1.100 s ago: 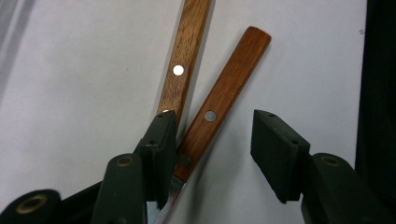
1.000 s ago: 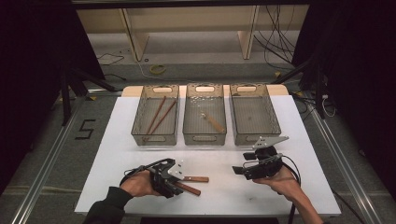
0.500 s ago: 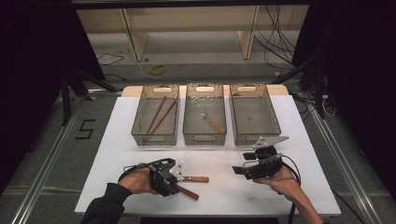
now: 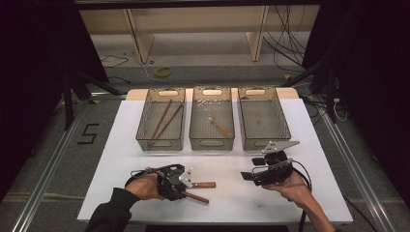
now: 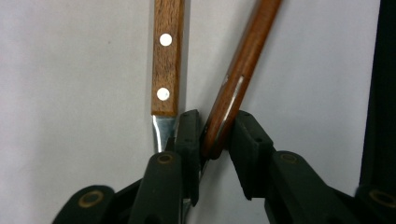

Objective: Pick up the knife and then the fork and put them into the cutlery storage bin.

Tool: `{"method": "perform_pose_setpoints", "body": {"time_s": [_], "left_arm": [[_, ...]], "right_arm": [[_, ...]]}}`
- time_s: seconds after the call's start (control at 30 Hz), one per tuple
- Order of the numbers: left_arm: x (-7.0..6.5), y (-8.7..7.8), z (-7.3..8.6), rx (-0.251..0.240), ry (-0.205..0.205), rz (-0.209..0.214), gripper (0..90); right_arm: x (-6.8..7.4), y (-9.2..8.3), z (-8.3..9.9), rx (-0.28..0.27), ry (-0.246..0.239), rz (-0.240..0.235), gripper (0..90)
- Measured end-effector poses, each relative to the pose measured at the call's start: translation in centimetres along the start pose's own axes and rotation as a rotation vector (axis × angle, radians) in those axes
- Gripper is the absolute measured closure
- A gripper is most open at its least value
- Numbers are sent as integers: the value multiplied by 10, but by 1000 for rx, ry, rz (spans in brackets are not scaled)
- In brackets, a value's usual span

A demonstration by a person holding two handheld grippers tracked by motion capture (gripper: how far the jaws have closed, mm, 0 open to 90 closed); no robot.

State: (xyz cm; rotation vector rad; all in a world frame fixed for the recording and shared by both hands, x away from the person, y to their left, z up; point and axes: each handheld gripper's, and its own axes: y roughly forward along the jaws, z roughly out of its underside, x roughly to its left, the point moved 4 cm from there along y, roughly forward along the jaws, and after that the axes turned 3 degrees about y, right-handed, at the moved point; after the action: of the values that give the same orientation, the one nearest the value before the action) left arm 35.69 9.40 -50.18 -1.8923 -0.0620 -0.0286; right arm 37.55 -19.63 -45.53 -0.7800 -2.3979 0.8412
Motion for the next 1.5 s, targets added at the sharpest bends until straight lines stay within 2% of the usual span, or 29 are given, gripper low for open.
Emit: {"method": "perform_pose_setpoints", "body": {"time_s": [0.17,0.4,0.6,0.77,0.9,1.13,1.3,1.5], "left_arm": [[1,0,-2,-12,8,-7,792],[2,-2,-5,-21,7,-13,800],[3,-9,-11,-67,-18,-33,801],[5,-18,-20,-71,-27,-48,801],[5,-22,-29,-73,-33,-39,801],[2,-25,-47,-106,-21,-22,800],[2,-28,-51,-117,-29,-11,800],[1,-28,-55,-119,-10,-5,800]], "right_arm": [[0,0,0,-1,1,-1,279],[0,-1,0,-3,1,-1,280],[3,-2,-2,-12,-9,-9,281],[11,-3,-6,-19,-39,-23,281],[21,-2,-9,-16,-77,-37,281],[43,4,-11,19,-202,-45,298],[55,9,-10,45,-285,-46,329],[67,18,-10,82,-355,-57,378]]}}
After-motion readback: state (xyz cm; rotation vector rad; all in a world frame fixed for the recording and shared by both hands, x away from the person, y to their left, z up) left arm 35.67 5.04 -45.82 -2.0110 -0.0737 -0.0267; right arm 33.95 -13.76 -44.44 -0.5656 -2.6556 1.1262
